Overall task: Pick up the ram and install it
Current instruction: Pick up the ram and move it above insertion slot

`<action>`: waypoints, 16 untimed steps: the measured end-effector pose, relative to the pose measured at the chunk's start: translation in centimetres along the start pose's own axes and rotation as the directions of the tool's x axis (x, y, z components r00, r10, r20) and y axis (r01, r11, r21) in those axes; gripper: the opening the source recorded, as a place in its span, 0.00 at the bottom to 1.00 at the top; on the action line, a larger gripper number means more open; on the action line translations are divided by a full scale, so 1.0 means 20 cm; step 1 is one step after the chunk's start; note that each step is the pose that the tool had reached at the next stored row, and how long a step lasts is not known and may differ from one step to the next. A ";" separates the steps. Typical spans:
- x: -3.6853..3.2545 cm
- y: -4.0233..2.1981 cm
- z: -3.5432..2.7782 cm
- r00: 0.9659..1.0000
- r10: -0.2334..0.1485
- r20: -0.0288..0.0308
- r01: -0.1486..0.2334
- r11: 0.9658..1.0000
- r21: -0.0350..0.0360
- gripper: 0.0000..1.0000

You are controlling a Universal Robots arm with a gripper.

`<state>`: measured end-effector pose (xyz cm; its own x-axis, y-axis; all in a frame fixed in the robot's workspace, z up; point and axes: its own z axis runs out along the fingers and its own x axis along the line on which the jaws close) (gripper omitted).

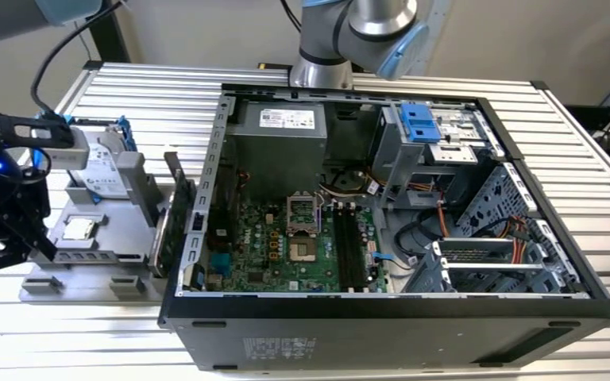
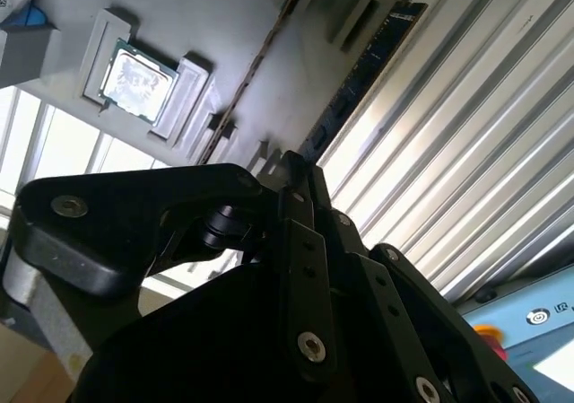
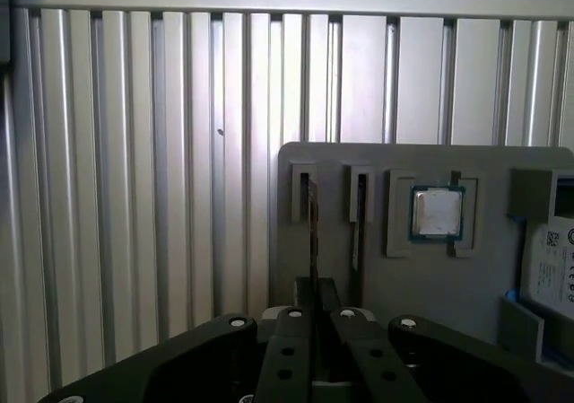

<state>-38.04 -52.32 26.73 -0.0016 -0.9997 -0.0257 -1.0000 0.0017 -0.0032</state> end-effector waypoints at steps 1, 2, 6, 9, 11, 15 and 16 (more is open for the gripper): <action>0.000 0.000 -0.006 1.000 0.000 0.000 0.000 1.000 0.000 0.00; 0.000 0.000 -0.010 1.000 0.000 0.000 0.000 1.000 0.000 0.00; -0.001 0.000 -0.033 1.000 0.000 0.000 0.000 1.000 0.000 0.00; -0.001 0.000 -0.044 1.000 0.000 0.000 0.000 1.000 0.000 0.00; -0.001 0.000 -0.052 1.000 0.000 0.000 0.000 1.000 0.000 0.00; -0.002 0.000 -0.066 1.000 0.000 0.000 0.000 1.000 0.000 0.00; -0.002 0.000 -0.069 1.000 0.000 0.000 0.000 1.000 0.000 0.00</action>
<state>-38.05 -52.31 28.11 -0.0017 -0.9997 -0.0260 -1.0000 0.0018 -0.0032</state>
